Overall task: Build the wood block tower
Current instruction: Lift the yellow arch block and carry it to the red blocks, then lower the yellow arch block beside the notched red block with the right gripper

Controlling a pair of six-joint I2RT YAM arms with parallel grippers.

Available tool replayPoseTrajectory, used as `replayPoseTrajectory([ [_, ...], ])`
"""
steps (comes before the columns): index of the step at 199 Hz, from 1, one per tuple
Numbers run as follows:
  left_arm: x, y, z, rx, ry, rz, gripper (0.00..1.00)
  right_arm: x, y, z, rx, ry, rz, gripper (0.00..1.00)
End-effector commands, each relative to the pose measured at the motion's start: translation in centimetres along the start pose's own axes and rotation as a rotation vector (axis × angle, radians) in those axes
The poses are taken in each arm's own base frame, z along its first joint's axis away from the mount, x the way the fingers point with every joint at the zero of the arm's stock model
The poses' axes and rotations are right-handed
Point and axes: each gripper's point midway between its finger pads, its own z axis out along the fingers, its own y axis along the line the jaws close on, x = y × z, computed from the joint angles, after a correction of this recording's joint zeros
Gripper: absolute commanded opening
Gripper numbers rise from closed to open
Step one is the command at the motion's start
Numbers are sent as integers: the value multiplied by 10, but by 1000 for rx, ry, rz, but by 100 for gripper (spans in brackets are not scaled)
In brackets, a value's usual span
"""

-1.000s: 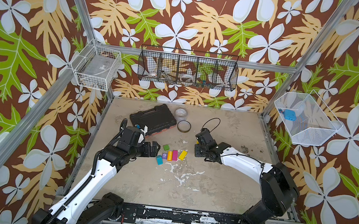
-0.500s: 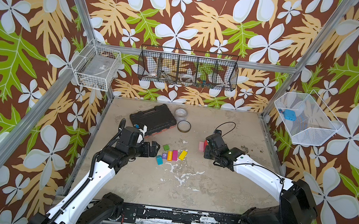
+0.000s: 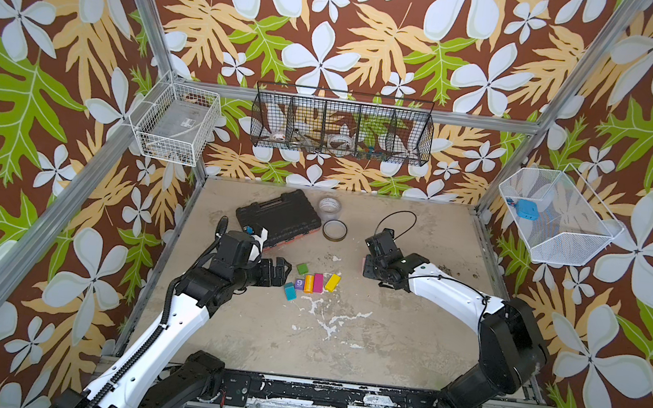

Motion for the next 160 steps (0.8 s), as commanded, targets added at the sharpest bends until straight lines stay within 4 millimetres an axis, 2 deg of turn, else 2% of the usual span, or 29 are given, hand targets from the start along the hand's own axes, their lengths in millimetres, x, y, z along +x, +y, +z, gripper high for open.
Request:
replayPoseTrajectory([
  [1,-3,-2,-1,5,-7,10,98,-1,7,5,0,16,-20,0],
  [81,-3,-2,-2,8,-11,12,98,-3,12,31,96,57,-58,4],
  [107,-3,-2,-2,8,-10,10,98,0,11,38,114,66,-63,10],
  [160,-3,-2,-2,8,-11,11,98,4,12,47,126,82,-73,15],
])
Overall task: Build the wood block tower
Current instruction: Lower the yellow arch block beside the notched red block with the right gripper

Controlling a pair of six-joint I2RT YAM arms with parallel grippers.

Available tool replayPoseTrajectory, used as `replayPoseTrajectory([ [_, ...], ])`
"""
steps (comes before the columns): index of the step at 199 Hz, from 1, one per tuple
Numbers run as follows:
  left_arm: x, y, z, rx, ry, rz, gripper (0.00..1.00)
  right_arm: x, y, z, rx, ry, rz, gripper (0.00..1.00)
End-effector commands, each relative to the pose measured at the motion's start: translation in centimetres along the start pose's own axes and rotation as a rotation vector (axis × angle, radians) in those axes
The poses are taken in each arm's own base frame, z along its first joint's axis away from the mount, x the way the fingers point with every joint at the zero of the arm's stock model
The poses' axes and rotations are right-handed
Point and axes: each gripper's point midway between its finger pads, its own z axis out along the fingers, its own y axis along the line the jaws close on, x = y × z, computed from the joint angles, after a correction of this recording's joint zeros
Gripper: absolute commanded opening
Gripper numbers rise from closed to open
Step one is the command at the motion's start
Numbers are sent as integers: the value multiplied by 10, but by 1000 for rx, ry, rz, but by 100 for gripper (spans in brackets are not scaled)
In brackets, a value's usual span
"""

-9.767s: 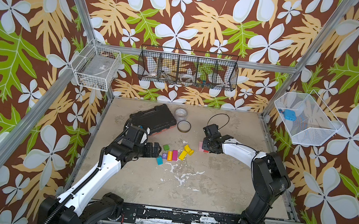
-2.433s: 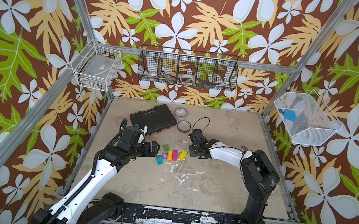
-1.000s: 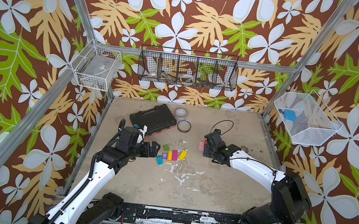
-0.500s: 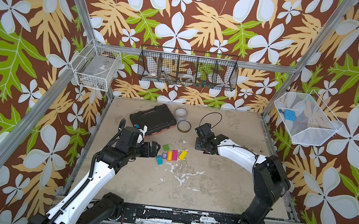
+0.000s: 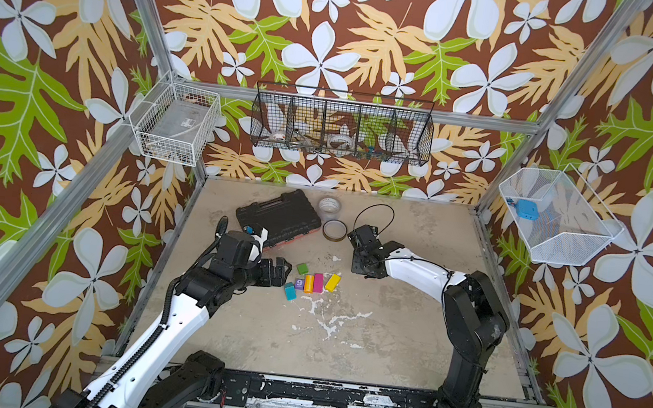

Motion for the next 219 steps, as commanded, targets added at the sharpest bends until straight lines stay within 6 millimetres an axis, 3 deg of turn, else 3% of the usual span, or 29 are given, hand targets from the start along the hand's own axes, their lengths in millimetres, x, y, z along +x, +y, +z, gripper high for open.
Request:
replayPoseTrajectory([
  [1,-3,-2,-1,4,-11,10,98,-1,-4,2,30,-3,-9,15],
  [135,-3,-2,-1,5,-11,9,98,2,-8,12,57,7,-9,35],
  [219,-3,-2,-2,6,-11,9,98,3,-10,16,61,13,-6,36],
])
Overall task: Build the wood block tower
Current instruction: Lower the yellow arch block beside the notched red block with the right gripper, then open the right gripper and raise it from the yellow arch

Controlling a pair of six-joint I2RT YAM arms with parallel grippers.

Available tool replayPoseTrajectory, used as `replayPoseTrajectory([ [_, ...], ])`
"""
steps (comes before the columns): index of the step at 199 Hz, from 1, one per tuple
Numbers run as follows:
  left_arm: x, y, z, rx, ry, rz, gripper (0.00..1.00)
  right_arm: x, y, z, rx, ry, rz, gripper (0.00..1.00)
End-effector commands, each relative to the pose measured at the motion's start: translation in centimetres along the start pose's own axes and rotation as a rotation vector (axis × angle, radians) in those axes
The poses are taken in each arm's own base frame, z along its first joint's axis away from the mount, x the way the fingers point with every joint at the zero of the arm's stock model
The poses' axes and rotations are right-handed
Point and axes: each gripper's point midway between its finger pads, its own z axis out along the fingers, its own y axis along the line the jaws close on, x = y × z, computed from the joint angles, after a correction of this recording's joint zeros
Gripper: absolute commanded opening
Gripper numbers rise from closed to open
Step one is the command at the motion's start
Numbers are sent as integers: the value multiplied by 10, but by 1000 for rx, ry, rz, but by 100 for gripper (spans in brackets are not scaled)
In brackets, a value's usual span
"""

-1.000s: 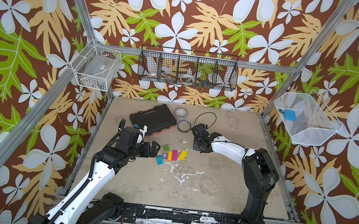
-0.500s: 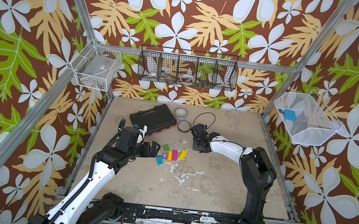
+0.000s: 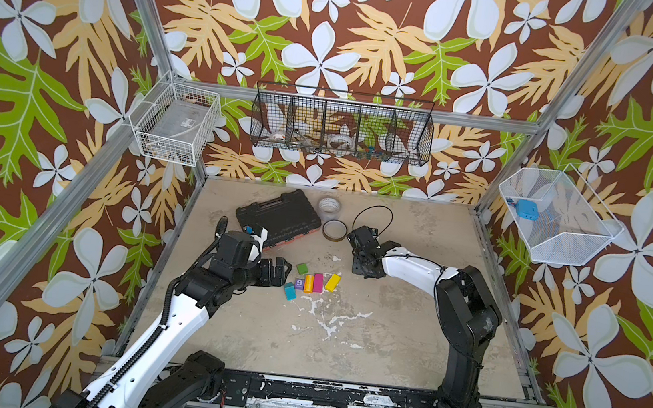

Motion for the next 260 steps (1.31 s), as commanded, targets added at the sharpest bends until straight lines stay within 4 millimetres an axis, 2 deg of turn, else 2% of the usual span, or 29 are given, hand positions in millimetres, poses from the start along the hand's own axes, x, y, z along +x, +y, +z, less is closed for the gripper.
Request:
replayPoseTrajectory([
  [1,-3,-2,-1,5,-10,9,98,-1,-4,-1,18,-7,-2,36],
  [43,-2,-1,-1,4,-8,8,98,-7,-3,-12,4,-21,5,44],
  [93,-2,-2,-1,5,-9,10,98,-20,3,-53,-75,-88,3,56],
  [113,-3,-1,-2,3,-12,9,98,-26,2,-71,-113,-124,9,65],
  [139,-3,-2,-2,4,-14,9,98,-32,-15,-83,-121,-174,17,87],
  [160,-3,-2,-2,6,-14,9,98,-32,-33,-77,-141,-170,38,99],
  [178,-3,-2,-2,8,-15,10,98,-27,-41,-66,-179,-145,38,100],
  [219,-3,-2,-2,7,-12,9,98,-20,-26,-48,-260,-115,-10,100],
  [260,-3,-2,-2,6,-13,10,98,-14,-24,-25,-217,-66,-22,100],
])
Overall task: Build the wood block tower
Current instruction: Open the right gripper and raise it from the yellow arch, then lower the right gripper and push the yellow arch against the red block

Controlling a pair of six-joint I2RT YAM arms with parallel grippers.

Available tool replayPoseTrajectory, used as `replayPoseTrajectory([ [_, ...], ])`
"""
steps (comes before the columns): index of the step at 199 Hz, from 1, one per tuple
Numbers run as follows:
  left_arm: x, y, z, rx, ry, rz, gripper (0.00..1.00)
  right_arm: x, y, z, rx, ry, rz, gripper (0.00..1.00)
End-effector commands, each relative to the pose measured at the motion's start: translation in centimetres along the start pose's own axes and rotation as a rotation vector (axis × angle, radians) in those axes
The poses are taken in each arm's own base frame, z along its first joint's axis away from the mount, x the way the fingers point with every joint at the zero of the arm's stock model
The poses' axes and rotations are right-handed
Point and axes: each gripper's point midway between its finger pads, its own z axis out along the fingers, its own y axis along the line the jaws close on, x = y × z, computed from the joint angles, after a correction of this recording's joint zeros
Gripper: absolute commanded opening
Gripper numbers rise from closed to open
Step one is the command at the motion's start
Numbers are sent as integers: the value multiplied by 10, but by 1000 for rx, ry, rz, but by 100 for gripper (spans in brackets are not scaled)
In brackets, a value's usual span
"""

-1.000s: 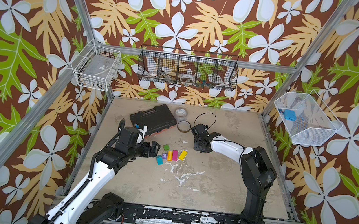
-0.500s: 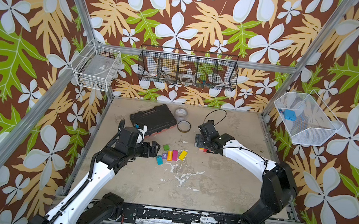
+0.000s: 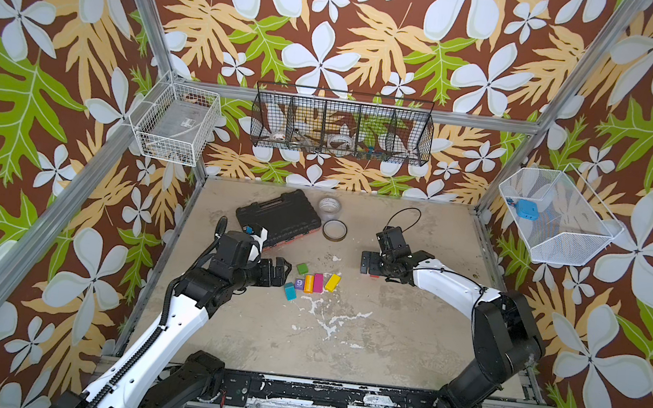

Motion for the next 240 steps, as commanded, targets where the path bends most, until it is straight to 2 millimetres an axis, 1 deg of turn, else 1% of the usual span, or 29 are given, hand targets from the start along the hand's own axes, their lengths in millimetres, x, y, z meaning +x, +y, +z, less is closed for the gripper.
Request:
replayPoseTrajectory([
  [1,-2,-2,-1,5,-9,9,98,-3,2,8,4,0,-9,100],
  [30,-2,-2,-1,5,-8,9,98,1,-8,16,62,16,-7,100],
  [55,-2,-2,-1,5,-8,8,98,5,-9,20,71,28,-6,99],
  [71,-2,-2,-1,5,-9,9,98,6,-9,22,73,33,-6,96],
  [99,-3,-2,-1,4,-10,9,98,7,-6,24,64,44,-2,86],
  [176,-3,-2,-2,6,-14,9,98,9,-4,30,66,71,49,73],
  [240,-3,-3,-3,9,-15,10,98,11,0,32,59,80,77,72],
])
